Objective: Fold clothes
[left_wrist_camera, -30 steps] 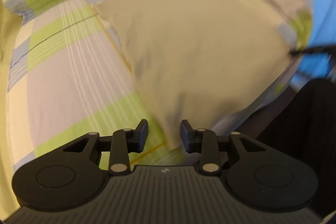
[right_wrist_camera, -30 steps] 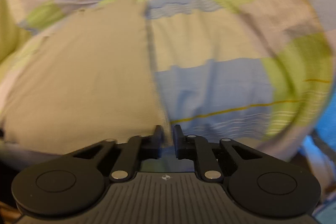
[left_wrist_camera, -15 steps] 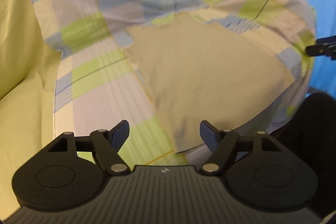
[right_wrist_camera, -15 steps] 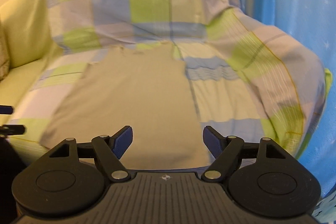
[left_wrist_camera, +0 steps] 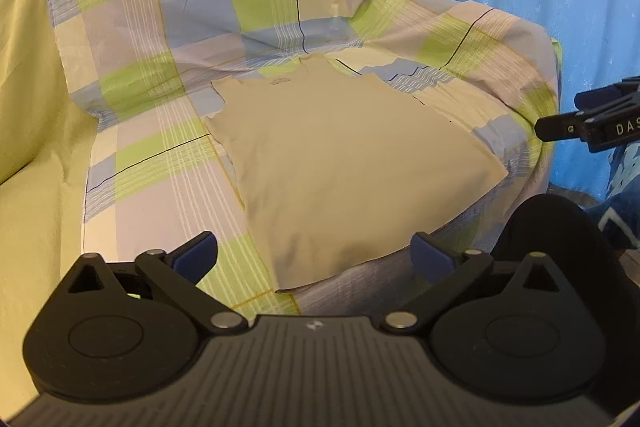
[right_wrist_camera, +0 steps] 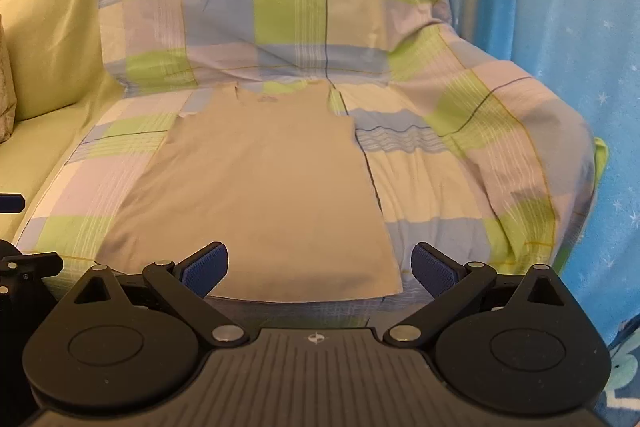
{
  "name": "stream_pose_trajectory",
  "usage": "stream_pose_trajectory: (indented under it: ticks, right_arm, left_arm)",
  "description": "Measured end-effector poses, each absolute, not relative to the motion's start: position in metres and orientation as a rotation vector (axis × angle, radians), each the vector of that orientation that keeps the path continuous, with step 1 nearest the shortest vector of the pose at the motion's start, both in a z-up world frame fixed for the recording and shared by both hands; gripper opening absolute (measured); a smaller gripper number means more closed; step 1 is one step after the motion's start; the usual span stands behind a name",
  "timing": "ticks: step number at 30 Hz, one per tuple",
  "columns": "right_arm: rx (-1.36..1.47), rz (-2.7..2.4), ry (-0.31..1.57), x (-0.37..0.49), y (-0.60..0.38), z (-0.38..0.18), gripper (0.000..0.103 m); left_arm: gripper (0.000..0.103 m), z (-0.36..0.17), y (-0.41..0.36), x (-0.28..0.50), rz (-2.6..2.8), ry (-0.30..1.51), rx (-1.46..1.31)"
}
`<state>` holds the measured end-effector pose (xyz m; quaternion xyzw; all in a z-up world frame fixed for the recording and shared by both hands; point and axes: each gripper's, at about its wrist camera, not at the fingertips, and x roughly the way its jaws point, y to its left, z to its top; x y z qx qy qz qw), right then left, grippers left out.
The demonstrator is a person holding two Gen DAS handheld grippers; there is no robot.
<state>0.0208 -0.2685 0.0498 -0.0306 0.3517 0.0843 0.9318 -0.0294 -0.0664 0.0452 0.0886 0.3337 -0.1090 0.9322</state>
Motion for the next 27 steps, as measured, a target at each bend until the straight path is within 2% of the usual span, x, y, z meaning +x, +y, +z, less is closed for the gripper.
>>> stream_pose_trajectory:
  ticks: [27]
  right_arm:
    - [-0.083, 0.174, 0.785, 0.030, -0.268, 0.029, 0.101]
  left_arm:
    - [0.102, 0.030, -0.075, -0.022, -0.234, 0.686, 0.282]
